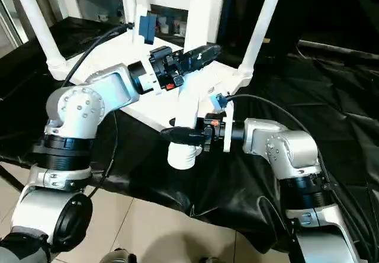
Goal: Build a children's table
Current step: Pick table leg
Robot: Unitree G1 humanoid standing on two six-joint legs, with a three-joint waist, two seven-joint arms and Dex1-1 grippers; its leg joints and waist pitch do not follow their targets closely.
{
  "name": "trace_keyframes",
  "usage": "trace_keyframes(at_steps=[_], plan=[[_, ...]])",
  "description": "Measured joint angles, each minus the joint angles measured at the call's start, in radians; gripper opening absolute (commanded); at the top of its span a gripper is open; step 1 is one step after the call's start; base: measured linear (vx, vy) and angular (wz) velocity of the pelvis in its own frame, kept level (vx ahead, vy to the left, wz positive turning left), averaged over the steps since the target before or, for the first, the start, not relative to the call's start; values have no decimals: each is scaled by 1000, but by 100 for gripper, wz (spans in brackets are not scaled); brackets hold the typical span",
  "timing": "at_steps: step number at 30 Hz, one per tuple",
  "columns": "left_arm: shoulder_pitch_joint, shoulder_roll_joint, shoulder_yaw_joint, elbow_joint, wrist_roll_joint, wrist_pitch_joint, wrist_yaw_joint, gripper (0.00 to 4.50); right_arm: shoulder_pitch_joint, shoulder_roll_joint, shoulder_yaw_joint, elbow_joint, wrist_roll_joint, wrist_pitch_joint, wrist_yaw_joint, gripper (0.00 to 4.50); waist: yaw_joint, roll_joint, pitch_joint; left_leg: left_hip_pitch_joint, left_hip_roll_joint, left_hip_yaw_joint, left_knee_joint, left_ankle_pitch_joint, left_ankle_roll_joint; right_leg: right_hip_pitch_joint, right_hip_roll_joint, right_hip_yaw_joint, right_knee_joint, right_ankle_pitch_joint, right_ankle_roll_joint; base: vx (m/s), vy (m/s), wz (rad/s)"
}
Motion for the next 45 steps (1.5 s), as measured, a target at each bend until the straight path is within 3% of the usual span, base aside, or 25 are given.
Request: trace_keyframes(at_steps=[3, 15, 24, 25, 30, 36, 38, 41, 45], plan=[[0, 3, 0, 0, -1, 2, 0, 179, 0, 3, 0, 0, 0, 0, -3, 315, 0, 0, 0, 0, 0, 0, 0, 0, 0, 0, 0, 0, 0, 0, 0, 0, 0, 0], [0, 12, 1, -5, -1, 11, 0, 179, 0, 16, 1, 4, 6, 0, 3, 204, 0, 0, 0, 0, 0, 0, 0, 0, 0, 0, 0, 0, 0, 0, 0, 0, 0, 0], [0, 18, -10, -5, 8, -3, 0, 179, 0, 18, 2, 3, 5, -1, 2, 195, 1, 0, 0, 0, 0, 0, 0, 0, 0, 0, 0, 0, 0, 0, 0, 0, 0, 0], [0, 16, -12, -5, 13, -7, 1, 235, 0, 18, 2, 3, 5, -2, 2, 195, 0, 0, 0, 0, 0, 0, 0, 0, 0, 0, 0, 0, 0, 0, 0, 0, 0, 0], [0, 5, 1, -2, 14, -14, 13, 277, 1, 39, -6, 3, 7, -10, -26, 193, 0, 0, 0, 0, 0, 0, 0, 0, 0, 0, 0, 0, 0, 0, 0, 0, 0, 0], [1, -71, 89, -2, 9, -185, 104, 293, 14, 129, -111, 2, 46, -55, -126, 193, 0, 1, 0, 0, 0, -1, 0, 0, 0, 0, 0, 0, 0, 0, -1, 0, 0, 0], [2, -100, 162, 7, -5, -258, 151, 293, 21, 148, -151, -1, 52, -88, -164, 192, 0, 1, 0, 0, 0, -1, 0, 0, 0, 0, 0, 0, 0, 1, -1, 0, 0, 0], [32, -86, 222, -7, -18, -301, 174, 293, 43, 163, -211, -4, 54, -137, -228, 191, -1, 2, -1, 1, 0, -1, 0, 0, 0, 0, 0, 0, 0, 1, 0, 0, 0, 0], [180, 26, 108, -83, 140, -325, 187, 293, 93, 171, -232, -51, -47, -240, -365, 191, -4, 7, -4, 0, 0, -2, 0, 0, 0, 0, 0, 0, 0, 0, 0, 0, 0, 0]])
